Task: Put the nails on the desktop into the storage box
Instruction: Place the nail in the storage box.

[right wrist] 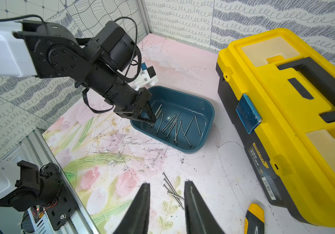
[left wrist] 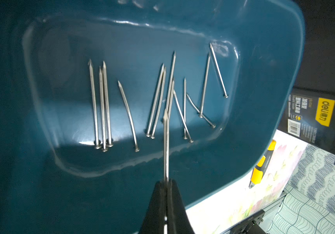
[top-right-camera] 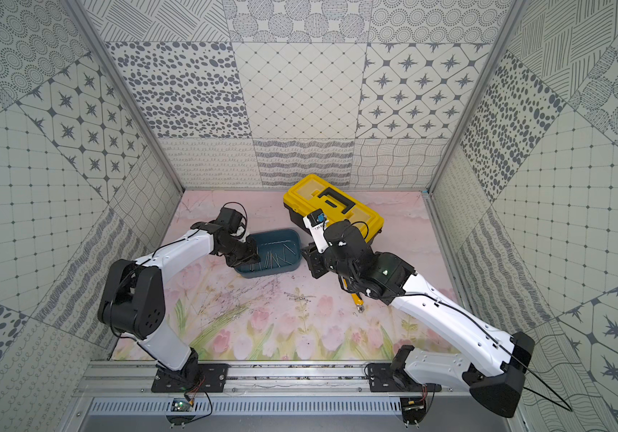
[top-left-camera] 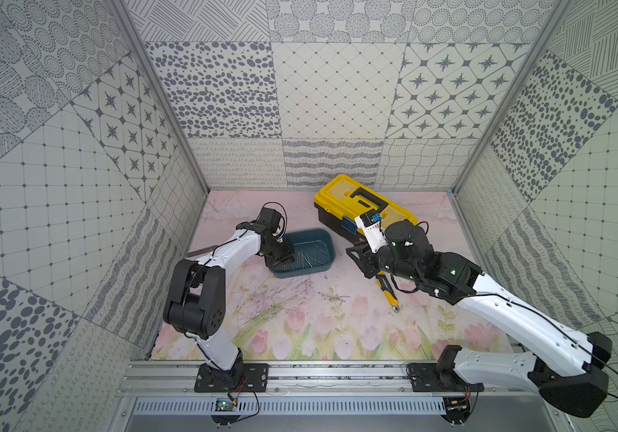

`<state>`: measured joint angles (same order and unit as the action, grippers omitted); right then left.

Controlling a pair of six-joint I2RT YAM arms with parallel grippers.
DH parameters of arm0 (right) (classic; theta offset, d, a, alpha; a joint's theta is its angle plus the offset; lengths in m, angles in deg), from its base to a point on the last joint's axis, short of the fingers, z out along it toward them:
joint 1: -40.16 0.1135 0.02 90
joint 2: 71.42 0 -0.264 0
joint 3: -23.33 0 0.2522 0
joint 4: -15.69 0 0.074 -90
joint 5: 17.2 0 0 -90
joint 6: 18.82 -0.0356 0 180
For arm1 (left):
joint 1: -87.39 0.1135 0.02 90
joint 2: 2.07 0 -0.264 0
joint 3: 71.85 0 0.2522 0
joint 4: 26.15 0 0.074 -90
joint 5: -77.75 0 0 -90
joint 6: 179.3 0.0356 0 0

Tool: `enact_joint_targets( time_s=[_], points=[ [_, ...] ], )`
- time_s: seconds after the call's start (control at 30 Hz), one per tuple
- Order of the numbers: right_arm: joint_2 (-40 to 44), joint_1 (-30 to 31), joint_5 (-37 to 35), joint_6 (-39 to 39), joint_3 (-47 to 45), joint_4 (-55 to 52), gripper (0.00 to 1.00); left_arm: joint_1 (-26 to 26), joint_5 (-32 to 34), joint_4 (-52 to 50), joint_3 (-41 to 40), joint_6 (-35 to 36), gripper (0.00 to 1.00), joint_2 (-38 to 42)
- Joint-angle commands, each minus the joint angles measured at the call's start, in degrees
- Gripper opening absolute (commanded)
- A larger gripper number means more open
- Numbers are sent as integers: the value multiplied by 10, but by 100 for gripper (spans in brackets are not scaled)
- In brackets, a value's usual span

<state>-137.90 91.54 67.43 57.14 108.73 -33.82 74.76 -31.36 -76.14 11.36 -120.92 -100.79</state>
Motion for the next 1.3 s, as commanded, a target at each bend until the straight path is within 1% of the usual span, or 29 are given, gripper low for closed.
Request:
enact_joint_targets(
  time_s=[0.0, 0.27, 0.53, 0.7, 0.8, 0.9, 1.0, 1.1, 1.13, 1.23, 1.27],
  points=[
    [-5, 2, 11, 12, 2, 21, 37, 3, 2, 37, -1, 13, 0, -19],
    [-5, 2, 22, 9, -5, 16, 42, 3, 15, 72, -22, 2, 0, -40],
    [3, 3, 23, 0, -4, -2, 44, 3, 25, 85, -21, 1, 0, -70],
    [11, 3, 20, 1, -3, -11, 48, 3, 28, 85, -15, 0, 0, -87],
    [13, 2, 21, 0, -3, -17, 50, 2, 30, 88, -18, -3, 6, -86],
    [15, 2, 23, -2, -3, -21, 50, 2, 26, 86, -20, -7, 10, -82],
    [17, 2, 24, -3, -4, -21, 51, 2, 23, 79, -20, -11, 16, -64],
    [16, 3, 28, -5, -5, -21, 52, 2, 20, 64, -17, -13, 19, -37],
    [16, 3, 29, -8, -6, -21, 55, 1, 19, 56, -15, -12, 19, -28],
    [15, 3, 34, -17, -8, -20, 77, 2, 13, 26, 0, -8, 21, 3],
    [16, 3, 36, -19, -9, -20, 82, 2, 10, 16, 5, -8, 23, 14]
  ],
)
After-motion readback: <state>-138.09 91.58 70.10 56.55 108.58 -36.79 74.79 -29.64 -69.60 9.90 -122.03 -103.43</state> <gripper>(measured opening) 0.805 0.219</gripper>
